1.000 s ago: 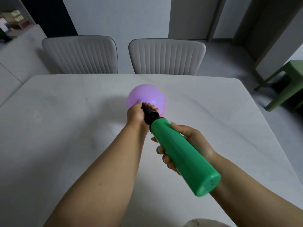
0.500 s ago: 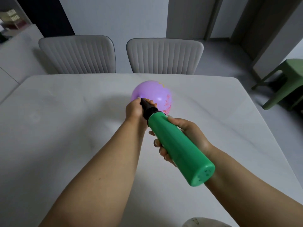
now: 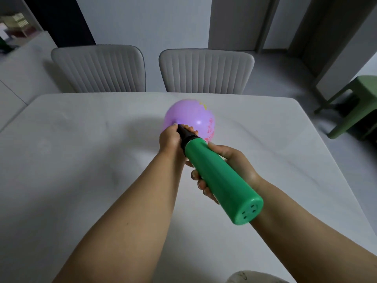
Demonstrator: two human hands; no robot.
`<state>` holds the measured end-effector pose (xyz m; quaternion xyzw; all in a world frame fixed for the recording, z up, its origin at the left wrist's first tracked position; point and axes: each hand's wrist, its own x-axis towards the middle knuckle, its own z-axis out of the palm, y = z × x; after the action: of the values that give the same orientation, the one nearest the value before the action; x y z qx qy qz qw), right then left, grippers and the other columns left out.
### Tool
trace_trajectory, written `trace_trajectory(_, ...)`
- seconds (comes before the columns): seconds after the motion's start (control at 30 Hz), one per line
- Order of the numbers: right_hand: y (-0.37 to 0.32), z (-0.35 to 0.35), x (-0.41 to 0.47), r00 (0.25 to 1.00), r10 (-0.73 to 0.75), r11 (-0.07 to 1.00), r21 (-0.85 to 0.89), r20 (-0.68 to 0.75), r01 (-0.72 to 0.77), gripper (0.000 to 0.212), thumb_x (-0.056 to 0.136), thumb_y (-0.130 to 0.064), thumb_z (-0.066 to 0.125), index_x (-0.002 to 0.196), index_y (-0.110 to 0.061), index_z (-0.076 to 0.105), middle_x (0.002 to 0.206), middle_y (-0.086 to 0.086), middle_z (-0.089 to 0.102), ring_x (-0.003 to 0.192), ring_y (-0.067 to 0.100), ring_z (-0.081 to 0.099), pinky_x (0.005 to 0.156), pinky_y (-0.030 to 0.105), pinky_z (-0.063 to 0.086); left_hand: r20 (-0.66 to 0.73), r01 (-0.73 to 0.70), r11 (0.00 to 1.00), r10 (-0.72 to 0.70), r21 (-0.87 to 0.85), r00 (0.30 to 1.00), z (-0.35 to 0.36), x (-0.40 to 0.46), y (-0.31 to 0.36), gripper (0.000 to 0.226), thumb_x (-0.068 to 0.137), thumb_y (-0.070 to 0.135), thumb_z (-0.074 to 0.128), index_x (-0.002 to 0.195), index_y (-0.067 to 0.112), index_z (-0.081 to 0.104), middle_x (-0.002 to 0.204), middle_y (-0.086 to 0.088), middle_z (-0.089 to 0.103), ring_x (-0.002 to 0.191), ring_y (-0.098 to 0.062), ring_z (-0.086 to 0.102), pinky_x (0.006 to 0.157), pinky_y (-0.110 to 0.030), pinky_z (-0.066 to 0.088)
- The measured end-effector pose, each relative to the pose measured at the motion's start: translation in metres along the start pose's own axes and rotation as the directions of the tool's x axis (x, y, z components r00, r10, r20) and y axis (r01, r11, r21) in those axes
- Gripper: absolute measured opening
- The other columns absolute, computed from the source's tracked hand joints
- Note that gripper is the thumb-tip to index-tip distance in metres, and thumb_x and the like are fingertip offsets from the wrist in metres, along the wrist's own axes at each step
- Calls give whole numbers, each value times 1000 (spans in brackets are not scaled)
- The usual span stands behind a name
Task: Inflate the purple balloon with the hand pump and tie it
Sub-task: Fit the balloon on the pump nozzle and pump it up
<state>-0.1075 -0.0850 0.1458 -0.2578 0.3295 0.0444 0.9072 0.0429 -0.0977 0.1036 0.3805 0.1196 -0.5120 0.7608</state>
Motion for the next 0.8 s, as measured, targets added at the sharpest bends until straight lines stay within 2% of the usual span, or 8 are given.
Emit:
trace_trajectory(0.07, 7, -1, -10, 1000, 8, 1000, 14, 7, -9, 48, 77, -44, 52, 100, -3, 60, 68, 13, 61, 46, 26, 61, 47, 24, 52, -18, -26, 1000, 26, -16, 1000, -3, 4, 6, 39, 101, 15, 27, 64, 11, 38, 46, -1, 44, 38, -12, 43, 48, -19, 41)
trace_trajectory(0.13, 15, -4, -23, 999, 20, 1000, 2, 30, -20, 47, 74, -43, 53, 99, -4, 61, 68, 13, 61, 46, 26, 61, 47, 25, 51, -14, -35, 999, 34, -27, 999, -7, 5, 10, 39, 101, 16, 29, 64, 10, 41, 41, -1, 48, 32, -12, 47, 44, -16, 44)
trace_trajectory(0.23, 18, -5, -34, 998, 31, 999, -20, 47, -30, 46, 74, -42, 52, 97, -4, 63, 68, 14, 61, 45, 27, 61, 45, 25, 52, -7, -27, 999, 27, -34, 1000, -8, 2, 7, 39, 101, 18, 29, 64, 11, 41, 45, -1, 46, 31, -13, 47, 45, -16, 44)
trace_trajectory(0.4, 3, 3, -9, 998, -34, 999, -44, -44, 32, 46, 81, -41, 49, 101, -1, 59, 67, 16, 60, 44, 28, 60, 45, 25, 51, 35, 10, 1000, -10, -7, 999, -1, -5, -2, 41, 101, 19, 28, 62, 13, 36, 34, 1, 44, 26, -11, 45, 48, -19, 38)
trace_trajectory(0.57, 6, 5, -3, 999, -41, 999, -29, -36, 40, 49, 77, -41, 53, 103, -1, 58, 68, 16, 61, 45, 28, 61, 46, 25, 52, 14, -8, 998, 8, 59, 1000, -5, -2, 4, 39, 101, 17, 29, 63, 12, 38, 35, 2, 45, 30, -11, 46, 46, -18, 40)
trace_trajectory(0.63, 13, 1, -16, 999, -22, 999, -36, -23, 21, 48, 74, -41, 55, 101, -2, 60, 68, 15, 61, 45, 28, 60, 45, 25, 51, 4, -25, 999, 25, 23, 1000, -7, 1, 9, 40, 101, 16, 29, 63, 12, 39, 36, 1, 46, 34, -12, 46, 47, -18, 41)
trace_trajectory(0.8, 19, -3, -37, 999, 22, 996, -84, 26, -20, 47, 75, -40, 52, 102, -3, 60, 68, 15, 61, 44, 28, 61, 42, 26, 50, -10, -46, 997, 45, -58, 999, -14, -1, 12, 39, 101, 16, 29, 64, 11, 40, 42, -1, 46, 29, -13, 47, 43, -13, 45)
